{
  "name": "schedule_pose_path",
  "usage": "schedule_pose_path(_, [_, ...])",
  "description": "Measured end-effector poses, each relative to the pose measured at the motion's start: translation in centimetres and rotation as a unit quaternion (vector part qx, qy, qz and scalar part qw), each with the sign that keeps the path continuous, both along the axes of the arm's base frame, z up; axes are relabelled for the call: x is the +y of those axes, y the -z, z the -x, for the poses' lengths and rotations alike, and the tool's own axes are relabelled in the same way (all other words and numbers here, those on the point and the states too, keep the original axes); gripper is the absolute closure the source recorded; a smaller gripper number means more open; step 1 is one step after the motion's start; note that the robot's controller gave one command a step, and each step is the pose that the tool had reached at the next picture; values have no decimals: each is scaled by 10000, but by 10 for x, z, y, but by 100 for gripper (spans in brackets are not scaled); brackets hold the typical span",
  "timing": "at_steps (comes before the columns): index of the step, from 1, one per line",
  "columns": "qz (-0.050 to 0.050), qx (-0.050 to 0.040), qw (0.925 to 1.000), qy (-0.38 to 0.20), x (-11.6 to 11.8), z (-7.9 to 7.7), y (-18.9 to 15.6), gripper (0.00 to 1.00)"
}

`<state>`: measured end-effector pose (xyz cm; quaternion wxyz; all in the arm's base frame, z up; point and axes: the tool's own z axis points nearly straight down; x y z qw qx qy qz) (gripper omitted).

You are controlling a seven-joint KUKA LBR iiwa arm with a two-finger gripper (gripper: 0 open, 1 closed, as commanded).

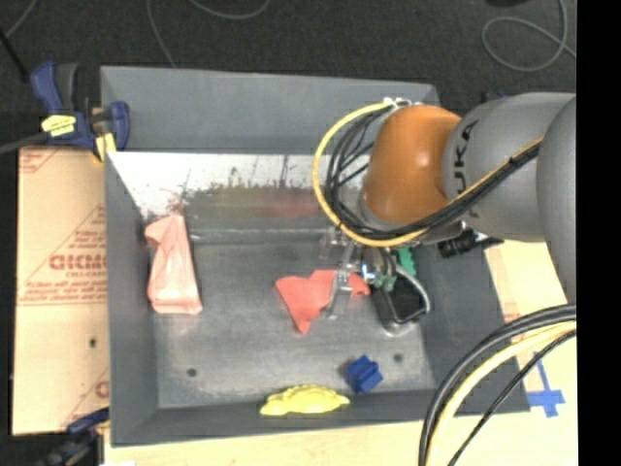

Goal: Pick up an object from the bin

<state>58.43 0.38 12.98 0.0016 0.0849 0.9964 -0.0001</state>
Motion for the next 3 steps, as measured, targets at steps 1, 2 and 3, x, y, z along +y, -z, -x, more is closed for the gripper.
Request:
schedule_pose_path(1, [8,-94,9910,-1336,-12,-1,59,100])
schedule_pose_path(2, [7,-94,9910,-1332,-12,-1,59,100])
schedule_pose_path(3, [11,-112,9911,-1327,-10,-12,-27,100])
